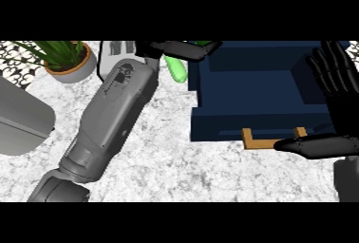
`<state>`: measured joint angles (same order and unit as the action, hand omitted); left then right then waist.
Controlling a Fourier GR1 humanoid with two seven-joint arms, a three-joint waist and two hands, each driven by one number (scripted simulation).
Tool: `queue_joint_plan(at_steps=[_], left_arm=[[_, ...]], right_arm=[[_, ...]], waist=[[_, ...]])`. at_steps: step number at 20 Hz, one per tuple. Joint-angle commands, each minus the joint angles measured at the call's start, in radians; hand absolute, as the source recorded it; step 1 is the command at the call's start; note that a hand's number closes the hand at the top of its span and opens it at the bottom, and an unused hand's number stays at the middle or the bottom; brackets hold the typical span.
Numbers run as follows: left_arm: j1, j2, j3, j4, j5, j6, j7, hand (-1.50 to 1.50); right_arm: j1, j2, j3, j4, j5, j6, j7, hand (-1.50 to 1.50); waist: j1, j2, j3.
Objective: Pick up the cup, place it into the drawer and close the drawer
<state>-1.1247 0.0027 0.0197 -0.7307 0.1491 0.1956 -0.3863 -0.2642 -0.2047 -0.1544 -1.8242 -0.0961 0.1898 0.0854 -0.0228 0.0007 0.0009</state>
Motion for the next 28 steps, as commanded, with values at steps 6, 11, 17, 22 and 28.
queue_joint_plan(at_steps=[6, 11, 17, 22, 28], left_arm=[[-0.2, -0.003, -0.165, 0.281, 0.105, 0.169, 0.117, 1.5], [-0.21, -0.003, -0.222, 0.399, 0.121, 0.146, 0.12, 1.5], [-0.232, -0.003, -0.318, 0.452, 0.147, 0.07, 0.201, 1.5], [-0.181, -0.003, -0.38, 0.45, 0.167, 0.062, 0.161, -1.5], [-0.13, -0.003, -0.322, 0.374, 0.313, 0.076, 0.072, -1.5]], right_arm=[[-0.042, 0.024, 0.034, 0.019, 0.013, -0.005, -0.016, -1.5], [-0.042, -0.014, -0.011, 0.019, -0.051, 0.044, -0.024, -1.5], [-0.092, -0.005, 0.04, 0.037, -0.03, 0.056, -0.021, -1.5], [-0.12, 0.001, 0.048, 0.046, -0.055, 0.067, -0.004, -1.5], [-0.134, 0.026, 0.114, 0.046, -0.152, 0.175, -0.019, -1.5]], waist=[[-0.055, 0.015, 0.001], [-0.097, 0.027, 0.001], [-0.148, 0.042, 0.002], [-0.175, 0.049, 0.001], [-0.195, 0.054, 0.0]])
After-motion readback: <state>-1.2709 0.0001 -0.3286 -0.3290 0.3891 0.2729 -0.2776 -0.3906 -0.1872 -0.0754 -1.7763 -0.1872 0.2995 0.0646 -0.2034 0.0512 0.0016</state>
